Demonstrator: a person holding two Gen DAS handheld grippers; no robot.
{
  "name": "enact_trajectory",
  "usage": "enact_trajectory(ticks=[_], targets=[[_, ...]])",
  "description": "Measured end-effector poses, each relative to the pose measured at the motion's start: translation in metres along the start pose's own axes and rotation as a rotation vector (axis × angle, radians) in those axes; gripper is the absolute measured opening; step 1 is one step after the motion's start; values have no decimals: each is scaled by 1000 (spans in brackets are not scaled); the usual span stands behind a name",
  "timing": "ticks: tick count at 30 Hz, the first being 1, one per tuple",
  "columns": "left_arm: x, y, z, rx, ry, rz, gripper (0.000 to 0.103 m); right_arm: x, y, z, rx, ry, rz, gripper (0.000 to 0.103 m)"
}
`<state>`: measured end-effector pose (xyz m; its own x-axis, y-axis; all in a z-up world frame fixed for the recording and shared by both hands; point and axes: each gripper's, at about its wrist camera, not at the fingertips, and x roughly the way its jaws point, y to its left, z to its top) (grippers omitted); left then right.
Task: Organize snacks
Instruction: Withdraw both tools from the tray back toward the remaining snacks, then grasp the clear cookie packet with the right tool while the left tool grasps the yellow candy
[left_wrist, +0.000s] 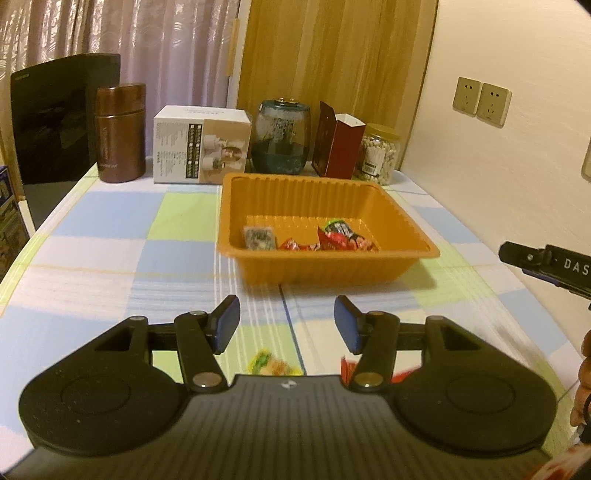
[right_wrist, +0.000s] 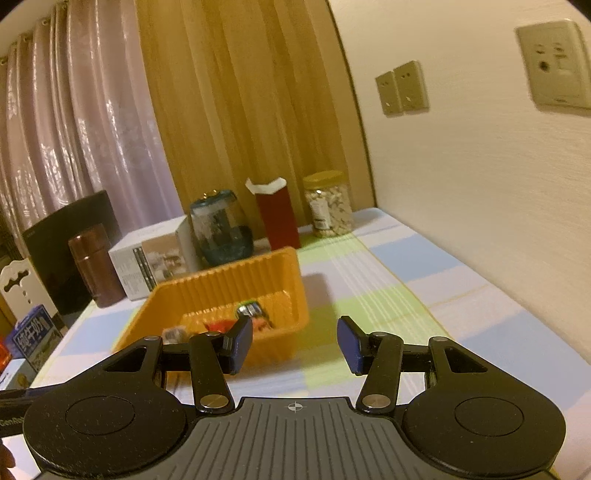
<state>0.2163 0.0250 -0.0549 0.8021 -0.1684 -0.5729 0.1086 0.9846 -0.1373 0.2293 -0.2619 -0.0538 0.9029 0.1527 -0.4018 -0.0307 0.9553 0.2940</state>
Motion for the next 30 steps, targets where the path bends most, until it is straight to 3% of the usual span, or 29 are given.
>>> enact_trajectory(ticks=[14, 30], targets=[[-29, -5, -36, 8, 43, 16, 53, -38, -1, -36, -31, 62, 19, 51], [-21, 6, -45, 2, 82, 17, 53, -7, 6, -71, -136, 262, 5, 51]])
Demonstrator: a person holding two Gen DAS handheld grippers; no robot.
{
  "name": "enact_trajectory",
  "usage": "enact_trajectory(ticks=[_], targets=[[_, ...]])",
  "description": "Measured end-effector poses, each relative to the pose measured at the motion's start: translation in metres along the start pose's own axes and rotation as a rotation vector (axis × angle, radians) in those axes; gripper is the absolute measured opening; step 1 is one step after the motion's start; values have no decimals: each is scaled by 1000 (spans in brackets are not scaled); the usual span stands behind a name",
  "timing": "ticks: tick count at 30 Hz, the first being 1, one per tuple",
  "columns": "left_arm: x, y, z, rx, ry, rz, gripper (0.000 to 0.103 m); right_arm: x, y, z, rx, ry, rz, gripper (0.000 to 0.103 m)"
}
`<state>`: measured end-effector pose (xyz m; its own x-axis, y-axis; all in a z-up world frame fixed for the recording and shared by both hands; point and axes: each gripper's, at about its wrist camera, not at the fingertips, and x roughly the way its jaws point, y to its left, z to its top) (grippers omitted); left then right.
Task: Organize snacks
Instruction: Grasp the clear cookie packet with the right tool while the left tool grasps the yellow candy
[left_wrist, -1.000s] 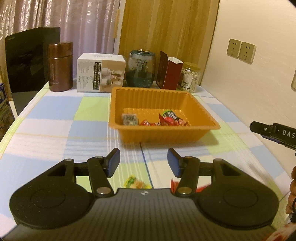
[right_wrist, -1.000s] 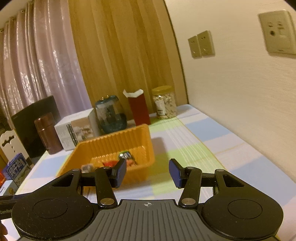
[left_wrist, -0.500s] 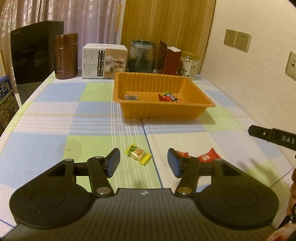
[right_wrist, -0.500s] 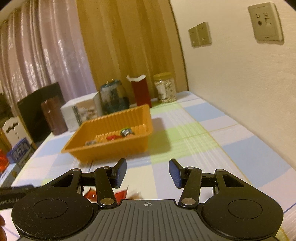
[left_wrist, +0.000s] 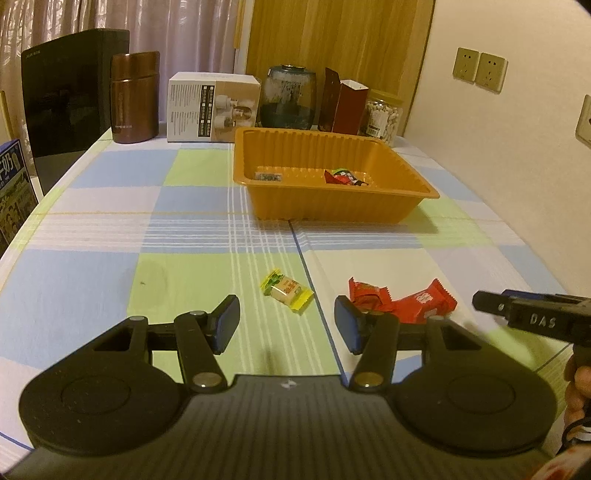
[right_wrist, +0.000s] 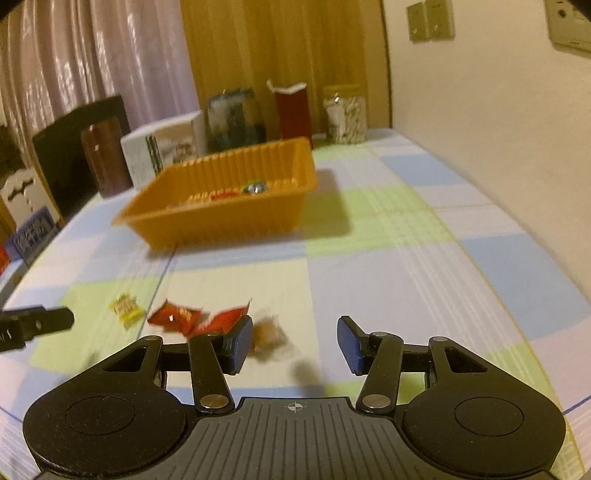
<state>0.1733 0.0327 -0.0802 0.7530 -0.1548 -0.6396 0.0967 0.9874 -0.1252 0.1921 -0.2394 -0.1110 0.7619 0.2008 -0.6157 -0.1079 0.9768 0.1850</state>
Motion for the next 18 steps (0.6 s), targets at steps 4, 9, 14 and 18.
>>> enact_trajectory(ticks=[4, 9, 14, 18], targets=[[5, 0, 0, 0, 10, -6, 53, 11, 4, -2, -38, 33, 13, 51], [11, 0, 1, -2, 17, -9, 54, 29, 9, -1, -107, 72, 30, 51], [17, -1, 1, -1, 27, -11, 55, 40, 10, 0, -123, 91, 39, 51], [21, -2, 0, 2, 36, -13, 55, 46, 13, 2, -146, 96, 53, 51]])
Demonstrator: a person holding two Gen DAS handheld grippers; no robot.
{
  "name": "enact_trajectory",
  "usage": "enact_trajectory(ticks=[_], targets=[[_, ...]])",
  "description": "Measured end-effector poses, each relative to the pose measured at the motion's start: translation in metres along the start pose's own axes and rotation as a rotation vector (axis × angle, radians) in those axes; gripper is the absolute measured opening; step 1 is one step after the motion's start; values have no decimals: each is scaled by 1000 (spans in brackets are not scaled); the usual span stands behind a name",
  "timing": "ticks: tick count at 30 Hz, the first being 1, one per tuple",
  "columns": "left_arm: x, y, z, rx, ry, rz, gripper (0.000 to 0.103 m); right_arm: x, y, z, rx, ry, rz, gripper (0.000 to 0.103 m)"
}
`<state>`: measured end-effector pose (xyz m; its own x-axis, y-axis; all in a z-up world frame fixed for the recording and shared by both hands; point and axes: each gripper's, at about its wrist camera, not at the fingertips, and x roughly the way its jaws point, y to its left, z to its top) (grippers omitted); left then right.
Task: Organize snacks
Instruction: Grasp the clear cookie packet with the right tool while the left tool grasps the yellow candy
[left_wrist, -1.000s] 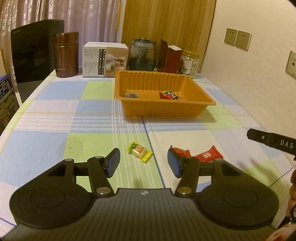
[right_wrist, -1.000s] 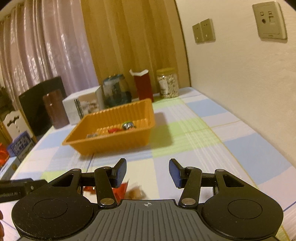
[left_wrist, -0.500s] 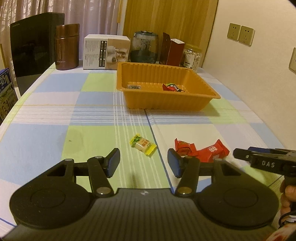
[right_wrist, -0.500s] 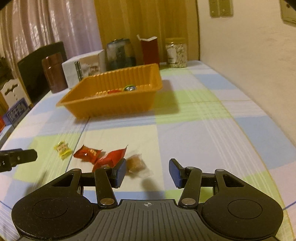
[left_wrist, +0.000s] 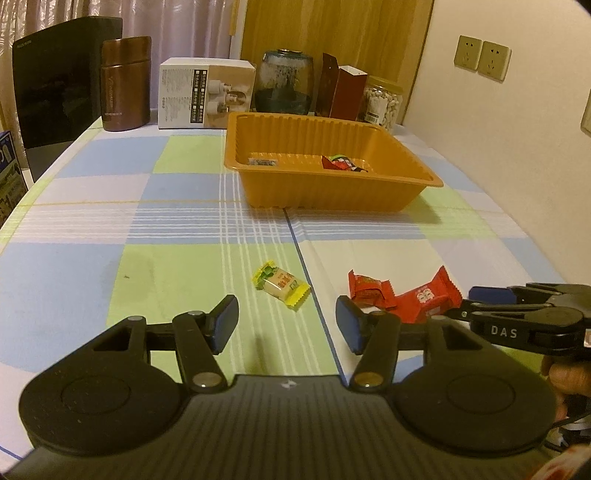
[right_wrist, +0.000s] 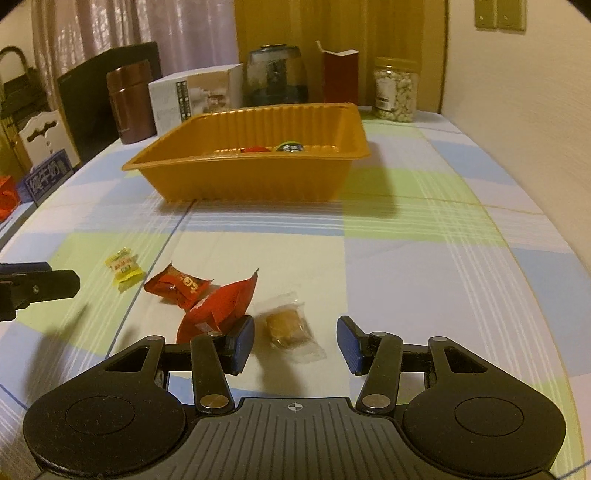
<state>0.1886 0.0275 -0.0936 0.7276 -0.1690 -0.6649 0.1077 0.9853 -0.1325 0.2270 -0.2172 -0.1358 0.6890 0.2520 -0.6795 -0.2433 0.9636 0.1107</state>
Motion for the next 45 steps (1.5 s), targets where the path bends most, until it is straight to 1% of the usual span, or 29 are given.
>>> enact_trajectory(ticks=[2, 4, 6, 8, 12, 17, 22, 26, 29, 32, 34, 37, 39, 43, 45], targets=[[2, -1, 0, 2, 4, -2, 55, 3, 0, 0, 2, 5, 3, 49], [3, -1, -1, 4, 6, -4, 55, 4, 0, -1, -1, 3, -1, 43], [5, -1, 0, 5, 9, -5, 55, 4, 1, 0, -16, 3, -3, 32], [7, -1, 0, 5, 12, -5, 55, 4, 3, -1, -23, 5, -4, 25], [10, -1, 0, 6, 16, -1, 55, 3, 3, -1, -6, 8, -3, 22], [19, 0, 2, 4, 21, 17, 55, -6, -6, 2, 69, -20, -27, 22], [28, 0, 7, 1, 26, 10, 54, -16, -18, 6, 151, -52, -47, 22], [42, 0, 9, -10, 45, 1, 54, -18, -21, 8, 176, -65, -45, 22], [53, 2, 11, -40, 59, -7, 53, -19, -21, 10, 181, -73, -44, 22], [60, 4, 14, -73, 52, -25, 47, -18, -23, 11, 190, -76, -44, 22], [65, 4, 16, -78, 43, -20, 45, -18, -24, 11, 199, -76, -45, 22], [74, 4, 18, -78, 45, -1, 39, -17, -25, 12, 200, -74, -41, 22], [76, 3, 19, -66, 39, 13, 35, -17, -25, 12, 198, -74, -42, 22], [76, -2, 19, -21, 45, 42, 30, -16, -25, 12, 204, -77, -43, 22], [76, -3, 18, 1, 50, 53, 26, -17, -25, 13, 208, -81, -45, 22]])
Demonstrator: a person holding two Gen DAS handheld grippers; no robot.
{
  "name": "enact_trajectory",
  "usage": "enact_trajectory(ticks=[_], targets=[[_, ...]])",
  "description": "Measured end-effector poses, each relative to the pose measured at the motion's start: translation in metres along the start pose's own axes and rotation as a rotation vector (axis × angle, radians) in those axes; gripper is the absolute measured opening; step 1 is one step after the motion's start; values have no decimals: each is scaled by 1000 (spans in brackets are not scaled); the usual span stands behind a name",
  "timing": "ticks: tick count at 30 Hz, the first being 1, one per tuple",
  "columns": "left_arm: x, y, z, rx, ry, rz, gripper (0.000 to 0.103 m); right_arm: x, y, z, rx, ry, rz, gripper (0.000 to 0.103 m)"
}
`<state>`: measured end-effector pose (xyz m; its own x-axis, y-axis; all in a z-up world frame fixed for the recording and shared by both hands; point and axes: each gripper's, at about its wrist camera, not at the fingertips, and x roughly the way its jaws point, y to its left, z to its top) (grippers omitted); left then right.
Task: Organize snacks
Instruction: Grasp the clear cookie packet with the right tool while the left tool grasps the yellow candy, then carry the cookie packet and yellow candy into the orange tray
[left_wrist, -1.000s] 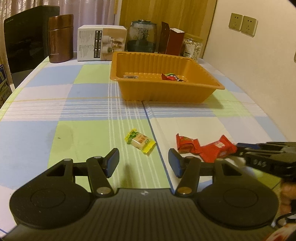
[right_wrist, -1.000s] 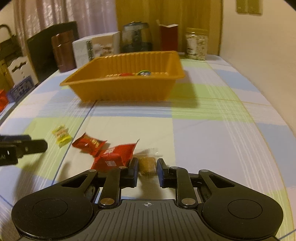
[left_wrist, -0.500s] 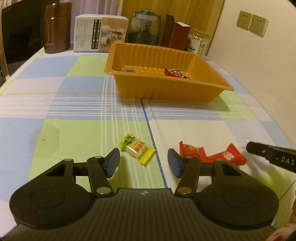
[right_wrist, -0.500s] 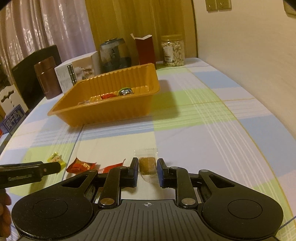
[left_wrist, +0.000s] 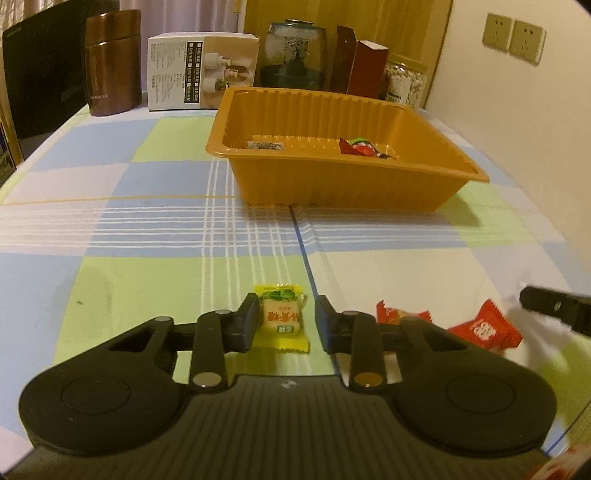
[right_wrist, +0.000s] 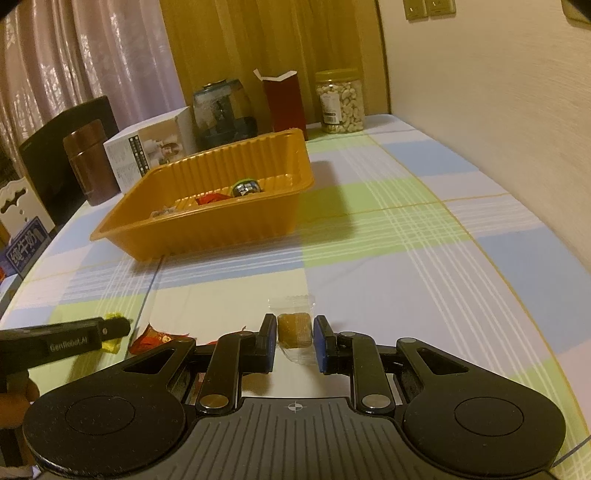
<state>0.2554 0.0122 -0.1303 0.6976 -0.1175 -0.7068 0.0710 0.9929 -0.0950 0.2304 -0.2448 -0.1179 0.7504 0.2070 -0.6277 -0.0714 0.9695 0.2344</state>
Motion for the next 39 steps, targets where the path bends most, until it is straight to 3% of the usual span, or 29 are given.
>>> enact_trajectory(ticks=[6, 22, 39], targets=[[-2, 3, -1, 12, 4, 15, 18, -1, 3, 1, 3, -2, 3, 22], [-43, -5, 18, 33, -72, -40, 18, -12, 23, 11, -21, -58, 27, 22], [-53, -11, 43, 46, -127, -82, 18, -15, 35, 36, -39, -124, 64, 22]])
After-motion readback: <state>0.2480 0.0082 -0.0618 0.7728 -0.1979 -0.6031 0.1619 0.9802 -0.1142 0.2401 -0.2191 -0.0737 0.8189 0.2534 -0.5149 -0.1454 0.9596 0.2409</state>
